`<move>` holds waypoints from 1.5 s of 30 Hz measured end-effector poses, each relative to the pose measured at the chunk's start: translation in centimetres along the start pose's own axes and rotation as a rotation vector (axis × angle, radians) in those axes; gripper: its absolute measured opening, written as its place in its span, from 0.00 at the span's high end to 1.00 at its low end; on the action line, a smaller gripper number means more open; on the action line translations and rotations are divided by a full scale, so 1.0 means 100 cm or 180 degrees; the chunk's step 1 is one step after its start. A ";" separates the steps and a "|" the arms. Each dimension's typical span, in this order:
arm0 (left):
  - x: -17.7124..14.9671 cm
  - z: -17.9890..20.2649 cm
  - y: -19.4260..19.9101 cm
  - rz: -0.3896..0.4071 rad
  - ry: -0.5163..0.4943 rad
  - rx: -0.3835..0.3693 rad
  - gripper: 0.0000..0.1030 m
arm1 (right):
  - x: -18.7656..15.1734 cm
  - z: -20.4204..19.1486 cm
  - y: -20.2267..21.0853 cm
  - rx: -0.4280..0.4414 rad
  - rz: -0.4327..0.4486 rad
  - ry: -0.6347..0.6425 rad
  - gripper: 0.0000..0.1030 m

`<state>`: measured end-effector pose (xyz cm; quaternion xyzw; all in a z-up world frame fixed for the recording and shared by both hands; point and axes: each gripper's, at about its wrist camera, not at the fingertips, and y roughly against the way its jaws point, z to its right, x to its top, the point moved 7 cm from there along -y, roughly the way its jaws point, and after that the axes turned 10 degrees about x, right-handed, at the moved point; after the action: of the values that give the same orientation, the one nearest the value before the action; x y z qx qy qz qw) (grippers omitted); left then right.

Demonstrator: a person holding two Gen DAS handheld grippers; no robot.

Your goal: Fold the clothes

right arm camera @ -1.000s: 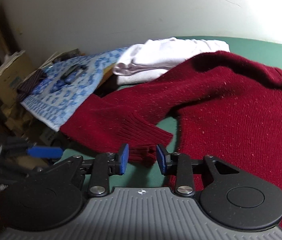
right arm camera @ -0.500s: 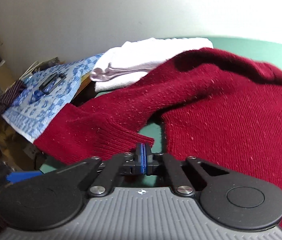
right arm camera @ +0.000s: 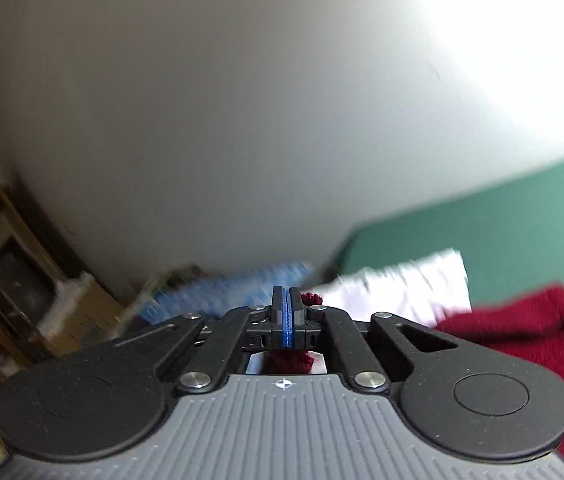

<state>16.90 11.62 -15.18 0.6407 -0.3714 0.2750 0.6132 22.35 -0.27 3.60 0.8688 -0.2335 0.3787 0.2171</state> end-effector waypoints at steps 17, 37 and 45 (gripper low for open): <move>0.069 0.072 -0.073 -0.0115 -0.0253 0.1104 0.01 | 0.172 0.094 0.164 0.0351 0.0757 0.0282 1.00; 0.029 0.052 -0.076 -0.0463 -0.0144 0.1081 0.01 | -0.056 0.268 0.047 -0.0473 -0.0957 -0.0839 0.60; 0.025 0.048 -0.086 -0.0487 -0.0077 0.1038 0.01 | -0.079 0.263 0.021 -0.0826 -0.1048 -0.0317 0.86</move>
<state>24.80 6.27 -18.62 0.7613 -0.2793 0.2765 0.5157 31.06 -14.62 -18.28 0.8777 -0.1456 0.2616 0.3743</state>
